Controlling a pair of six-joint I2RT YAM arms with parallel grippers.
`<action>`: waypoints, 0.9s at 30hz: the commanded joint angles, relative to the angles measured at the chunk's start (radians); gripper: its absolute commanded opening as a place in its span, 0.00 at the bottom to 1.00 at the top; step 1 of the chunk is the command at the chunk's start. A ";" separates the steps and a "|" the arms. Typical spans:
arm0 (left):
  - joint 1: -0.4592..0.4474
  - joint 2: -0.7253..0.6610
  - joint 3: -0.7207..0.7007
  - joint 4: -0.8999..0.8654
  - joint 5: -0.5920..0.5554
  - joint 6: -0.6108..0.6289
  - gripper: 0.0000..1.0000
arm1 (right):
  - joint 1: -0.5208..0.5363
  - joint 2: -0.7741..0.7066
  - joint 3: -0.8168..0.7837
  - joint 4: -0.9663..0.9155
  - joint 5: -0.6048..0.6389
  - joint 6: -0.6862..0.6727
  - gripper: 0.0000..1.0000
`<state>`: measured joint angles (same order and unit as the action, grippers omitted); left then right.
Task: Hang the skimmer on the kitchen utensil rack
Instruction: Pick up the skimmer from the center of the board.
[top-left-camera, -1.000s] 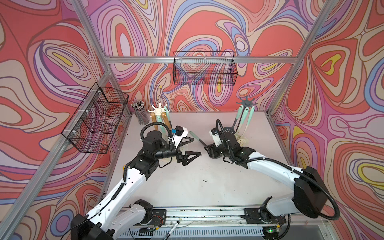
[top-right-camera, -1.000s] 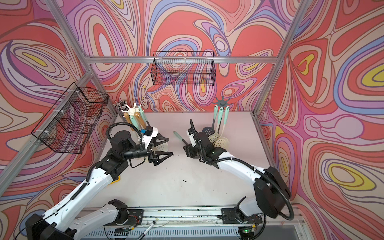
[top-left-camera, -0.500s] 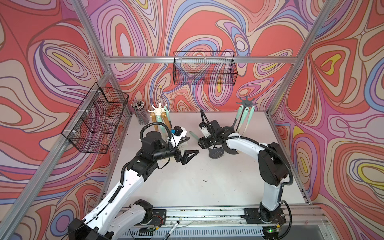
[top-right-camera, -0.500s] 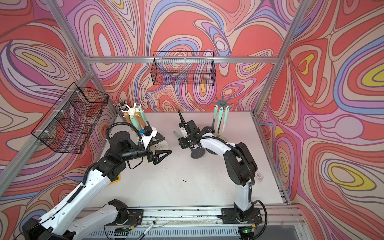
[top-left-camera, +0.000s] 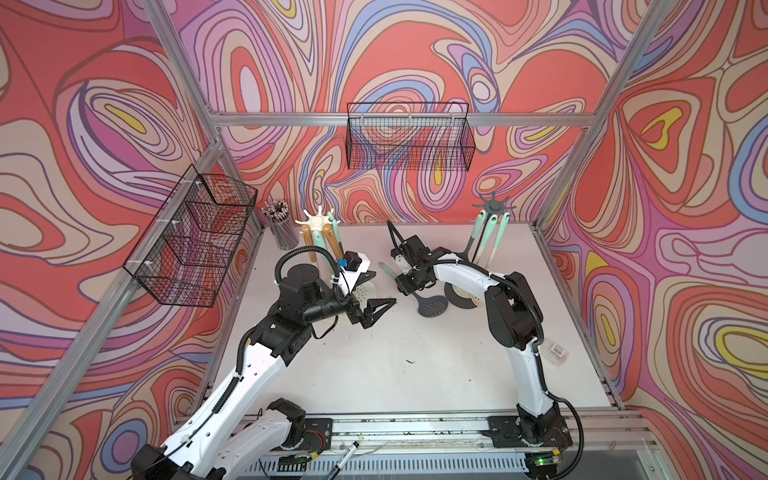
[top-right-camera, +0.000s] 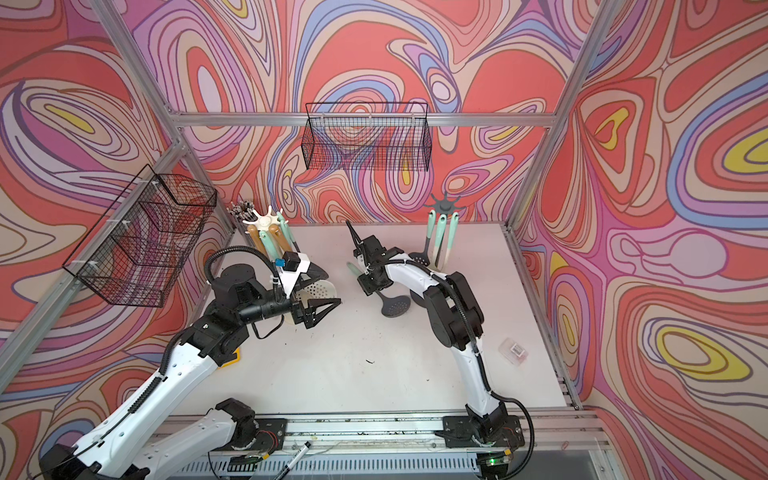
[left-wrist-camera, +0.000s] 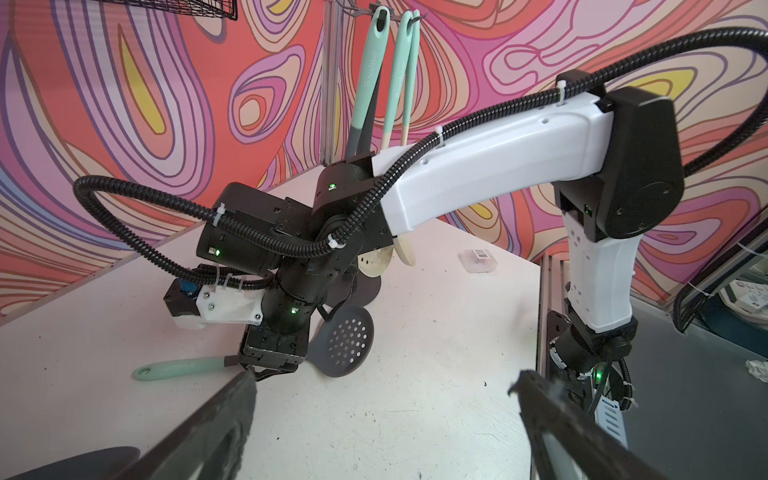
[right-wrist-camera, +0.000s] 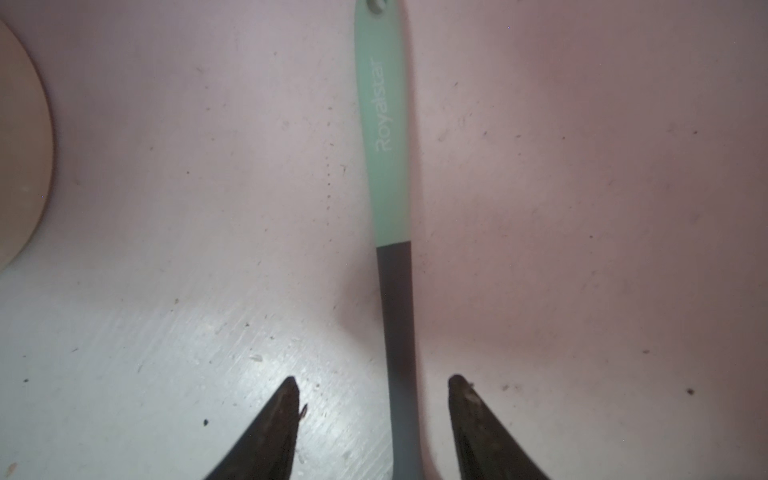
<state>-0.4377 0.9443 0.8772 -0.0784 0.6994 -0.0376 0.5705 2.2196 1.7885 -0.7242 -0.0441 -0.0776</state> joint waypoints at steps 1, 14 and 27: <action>-0.002 0.002 0.002 0.023 0.029 0.001 1.00 | -0.006 0.039 0.058 -0.087 0.039 -0.059 0.57; -0.022 0.018 0.023 -0.038 -0.085 0.025 1.00 | -0.015 0.137 0.137 -0.116 0.018 -0.088 0.46; -0.023 0.018 0.025 -0.051 -0.102 0.036 1.00 | -0.021 0.140 0.177 -0.155 -0.055 -0.083 0.16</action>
<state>-0.4576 0.9642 0.8776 -0.1158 0.6006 -0.0254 0.5552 2.3547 1.9507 -0.8467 -0.0654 -0.1486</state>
